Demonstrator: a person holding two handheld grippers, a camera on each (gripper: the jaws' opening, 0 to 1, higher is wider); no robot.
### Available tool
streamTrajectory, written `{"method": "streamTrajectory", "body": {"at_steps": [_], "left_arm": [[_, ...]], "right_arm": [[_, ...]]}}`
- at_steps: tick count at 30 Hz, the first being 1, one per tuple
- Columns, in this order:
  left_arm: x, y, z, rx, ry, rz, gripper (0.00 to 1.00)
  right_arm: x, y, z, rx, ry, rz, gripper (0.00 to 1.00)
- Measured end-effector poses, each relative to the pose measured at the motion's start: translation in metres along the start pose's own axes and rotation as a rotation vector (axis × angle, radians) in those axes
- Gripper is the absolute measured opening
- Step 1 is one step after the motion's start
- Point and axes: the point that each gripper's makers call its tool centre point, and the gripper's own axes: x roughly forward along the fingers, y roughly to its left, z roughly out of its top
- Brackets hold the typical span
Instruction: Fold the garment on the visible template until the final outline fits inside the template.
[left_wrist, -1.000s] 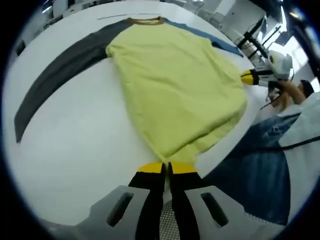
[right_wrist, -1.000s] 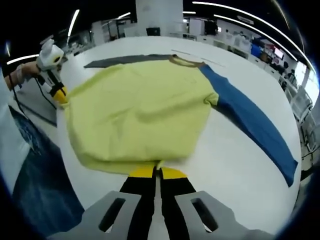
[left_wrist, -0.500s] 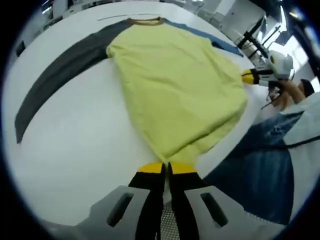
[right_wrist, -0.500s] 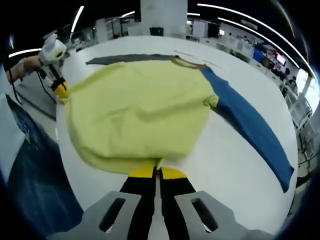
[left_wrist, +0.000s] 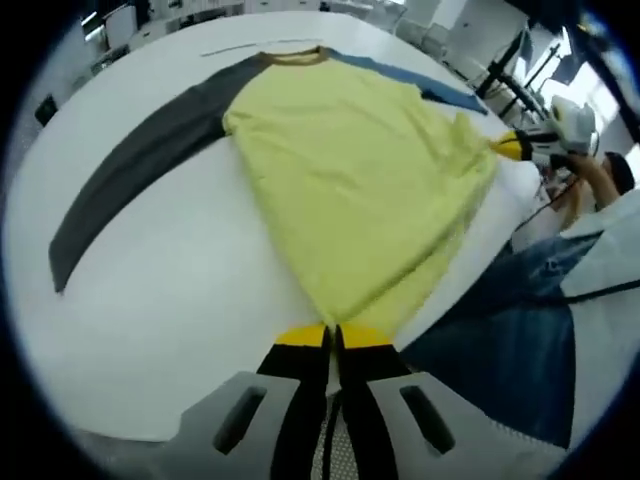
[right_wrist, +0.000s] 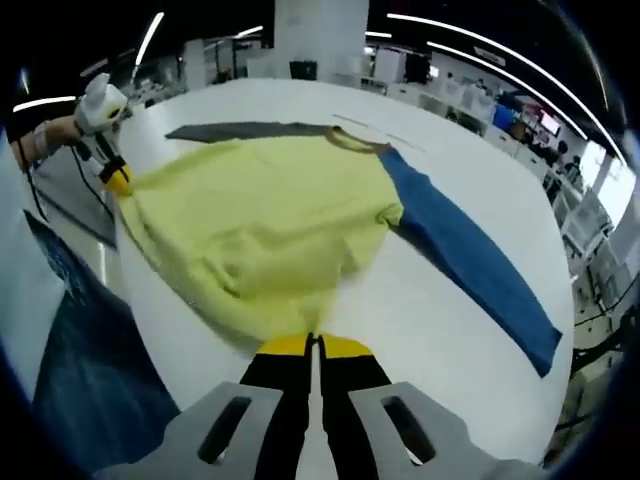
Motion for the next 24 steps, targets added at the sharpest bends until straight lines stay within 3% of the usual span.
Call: {"method": "streamTrajectory", "body": {"at_steps": [13, 24], "left_arm": [[-0.045, -0.004, 0.037, 0.098, -0.07, 0.039, 0.0], [-0.069, -0.003, 0.058, 0.181, -0.1, 0.069, 0.0]], "right_arm": [[-0.058, -0.009, 0.059, -0.05, -0.141, -0.06, 0.02], [-0.099, -0.004, 0.088, -0.12, -0.183, -0.12, 0.02]]}}
